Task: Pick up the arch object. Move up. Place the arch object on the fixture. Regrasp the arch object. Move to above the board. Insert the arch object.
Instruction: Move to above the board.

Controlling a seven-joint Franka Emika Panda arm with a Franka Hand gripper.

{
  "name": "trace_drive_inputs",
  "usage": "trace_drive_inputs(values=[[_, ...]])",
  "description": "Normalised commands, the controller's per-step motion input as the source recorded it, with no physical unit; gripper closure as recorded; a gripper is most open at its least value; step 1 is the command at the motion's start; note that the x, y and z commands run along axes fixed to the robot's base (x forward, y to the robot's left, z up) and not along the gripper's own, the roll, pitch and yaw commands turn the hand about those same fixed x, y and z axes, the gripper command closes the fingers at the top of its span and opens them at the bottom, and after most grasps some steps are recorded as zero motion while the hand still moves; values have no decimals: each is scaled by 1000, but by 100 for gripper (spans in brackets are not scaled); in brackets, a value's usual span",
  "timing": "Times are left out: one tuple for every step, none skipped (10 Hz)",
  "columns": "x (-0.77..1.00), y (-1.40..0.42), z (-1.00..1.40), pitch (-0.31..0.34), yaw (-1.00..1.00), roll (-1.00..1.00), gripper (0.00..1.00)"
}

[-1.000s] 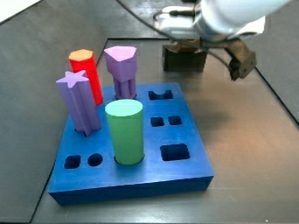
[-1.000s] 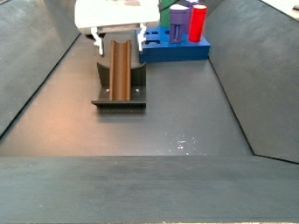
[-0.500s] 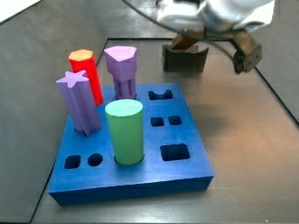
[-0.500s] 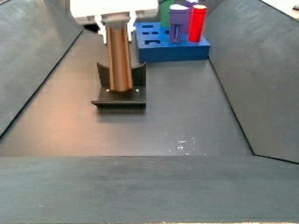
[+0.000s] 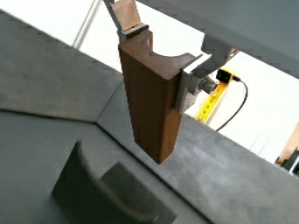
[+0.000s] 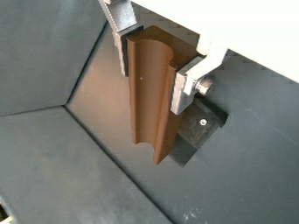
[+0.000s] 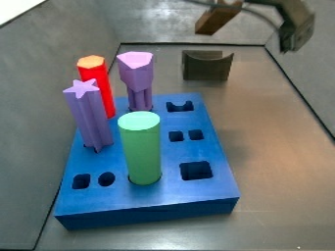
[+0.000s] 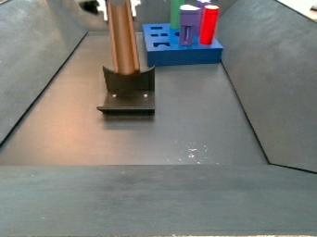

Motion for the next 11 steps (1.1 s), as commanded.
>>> trace_drive_inputs(values=[[61,-34,1000,58,163,-31,100],[57,-34,1000,37,146,-35,100],[56,-32,1000,24,131,-36,100],[49,-27,1000,-2,93,-33,100],[46,-26,1000,-13,79,-28,100],[39,-22,1000,-22,48,-23,100],[36,-21,1000,-3,26,-33,100],[33,-18,1000,20,11,-36,100],[29,-18,1000,36,5,-39,100],[24,-17,1000,72,2,-47,100],[23,-15,1000,83,5,-51,100]])
